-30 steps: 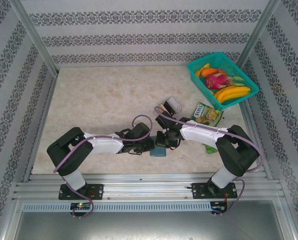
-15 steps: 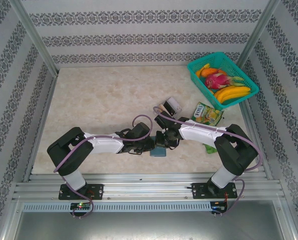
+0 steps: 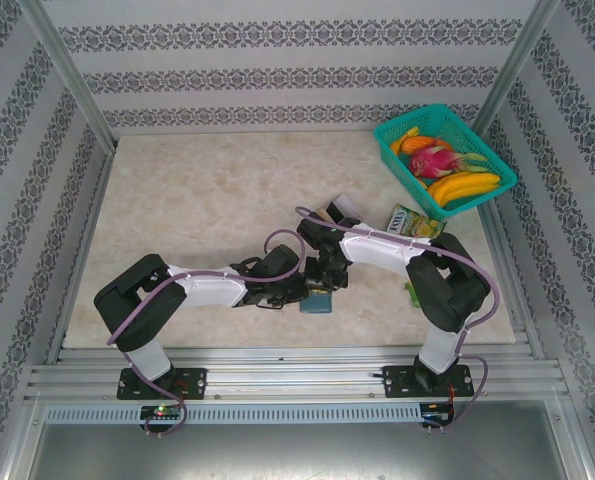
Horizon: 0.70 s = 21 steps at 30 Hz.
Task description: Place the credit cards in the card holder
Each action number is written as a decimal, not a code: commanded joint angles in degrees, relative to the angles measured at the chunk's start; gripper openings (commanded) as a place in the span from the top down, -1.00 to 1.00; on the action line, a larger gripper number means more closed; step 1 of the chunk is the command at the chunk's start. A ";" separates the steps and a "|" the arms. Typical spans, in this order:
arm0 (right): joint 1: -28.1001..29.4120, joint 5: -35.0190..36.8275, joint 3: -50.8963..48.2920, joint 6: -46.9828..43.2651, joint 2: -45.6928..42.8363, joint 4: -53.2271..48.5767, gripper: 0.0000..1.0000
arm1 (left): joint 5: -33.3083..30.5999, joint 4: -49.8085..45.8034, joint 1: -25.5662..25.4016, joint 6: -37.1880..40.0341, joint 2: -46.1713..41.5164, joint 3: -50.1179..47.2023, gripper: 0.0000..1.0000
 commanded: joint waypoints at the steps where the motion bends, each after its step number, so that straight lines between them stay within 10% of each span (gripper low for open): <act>1: 0.60 7.68 -3.41 -0.99 10.89 5.64 1.00 | 3.13 0.61 -2.00 0.68 4.29 -1.85 0.59; 7: 0.21 4.56 -3.90 -1.43 11.88 9.02 1.00 | 2.14 0.62 -2.00 0.91 2.81 -2.58 0.58; 21: -1.91 5.14 -19.90 -0.06 -20.60 14.07 0.88 | 1.67 -5.45 3.49 5.53 -0.69 2.67 0.23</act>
